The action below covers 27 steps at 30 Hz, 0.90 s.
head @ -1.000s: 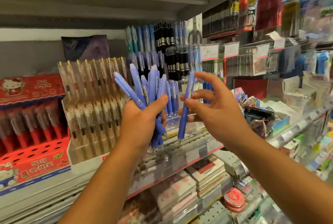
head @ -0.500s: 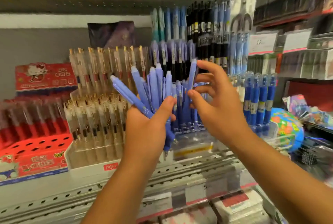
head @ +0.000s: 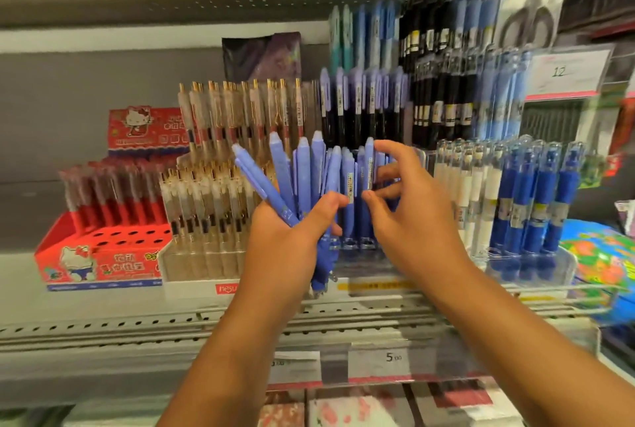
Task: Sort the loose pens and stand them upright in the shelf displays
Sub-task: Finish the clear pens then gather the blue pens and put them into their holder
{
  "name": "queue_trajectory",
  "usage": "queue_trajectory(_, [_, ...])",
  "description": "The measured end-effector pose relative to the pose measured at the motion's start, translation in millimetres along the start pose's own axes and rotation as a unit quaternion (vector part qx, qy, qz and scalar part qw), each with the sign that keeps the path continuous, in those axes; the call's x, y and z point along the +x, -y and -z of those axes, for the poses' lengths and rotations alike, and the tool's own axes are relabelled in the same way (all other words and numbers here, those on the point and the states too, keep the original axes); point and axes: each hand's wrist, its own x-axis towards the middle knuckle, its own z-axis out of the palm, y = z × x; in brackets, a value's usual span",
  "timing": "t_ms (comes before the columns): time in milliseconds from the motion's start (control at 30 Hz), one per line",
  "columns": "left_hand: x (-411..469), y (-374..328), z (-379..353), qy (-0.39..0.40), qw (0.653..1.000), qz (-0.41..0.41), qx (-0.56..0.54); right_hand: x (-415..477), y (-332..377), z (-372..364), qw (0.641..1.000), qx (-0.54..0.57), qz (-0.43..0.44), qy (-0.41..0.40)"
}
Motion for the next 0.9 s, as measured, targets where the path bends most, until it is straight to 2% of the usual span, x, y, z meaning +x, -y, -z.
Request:
queue_trajectory(200, [2, 0, 3, 0.002, 1.000, 0.015, 0.004, -5, 3, -2, 0.997, -0.080, -0.002, 0.026])
queue_trajectory(567, [3, -1, 2, 0.028, 0.999, 0.014, 0.031, -5, 8, 1, 0.996, -0.074, -0.031, 0.035])
queue_trajectory(900, [2, -1, 1, 0.030, 0.999, -0.010, 0.037, -9, 11, -1, 0.994, -0.105, -0.015, -0.020])
